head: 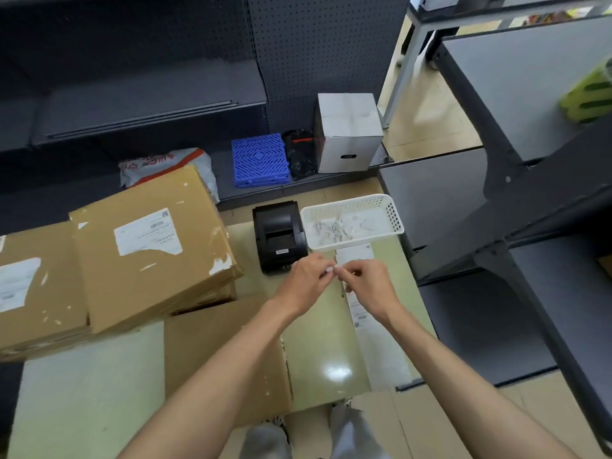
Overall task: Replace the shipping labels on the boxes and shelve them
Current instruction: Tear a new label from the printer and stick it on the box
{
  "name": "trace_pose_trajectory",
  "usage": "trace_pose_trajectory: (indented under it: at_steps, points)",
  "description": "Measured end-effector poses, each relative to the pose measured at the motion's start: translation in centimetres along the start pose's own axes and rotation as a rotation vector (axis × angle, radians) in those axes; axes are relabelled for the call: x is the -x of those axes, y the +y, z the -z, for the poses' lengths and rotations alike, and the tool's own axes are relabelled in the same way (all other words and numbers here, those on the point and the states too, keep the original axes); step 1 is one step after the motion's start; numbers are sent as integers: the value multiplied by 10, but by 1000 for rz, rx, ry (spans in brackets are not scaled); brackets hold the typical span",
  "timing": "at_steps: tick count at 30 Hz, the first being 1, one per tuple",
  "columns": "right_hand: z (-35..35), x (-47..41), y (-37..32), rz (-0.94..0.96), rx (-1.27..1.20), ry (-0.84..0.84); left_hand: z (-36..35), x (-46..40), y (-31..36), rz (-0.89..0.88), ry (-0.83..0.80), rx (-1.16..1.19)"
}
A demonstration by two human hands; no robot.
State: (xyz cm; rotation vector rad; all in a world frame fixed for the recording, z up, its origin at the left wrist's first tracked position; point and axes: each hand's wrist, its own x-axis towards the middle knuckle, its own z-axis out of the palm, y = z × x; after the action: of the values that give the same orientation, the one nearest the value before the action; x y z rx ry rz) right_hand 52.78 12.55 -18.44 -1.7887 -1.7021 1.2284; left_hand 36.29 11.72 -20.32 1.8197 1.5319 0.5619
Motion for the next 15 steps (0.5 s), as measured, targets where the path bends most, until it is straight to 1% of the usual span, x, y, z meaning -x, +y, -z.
trace_pose_trajectory:
  at_steps: [2,5,7,9,11,15]
  points:
    - [10,-11,9,-29,13,56,-3,-19,2,67,46,2]
    - [26,-23,25,-75,3,37,-2,-52,4,210,118,30]
    - [34,-28,36,-103,35,23,-4,-77,2,267,158,14]
    - [39,-32,51,-122,48,25,-8,-101,-2,277,196,-77]
    - [42,-34,65,-138,61,25,-13,-117,-8,254,210,-240]
    - [45,-41,83,-113,180,51,-25,-132,-22,260,183,-403]
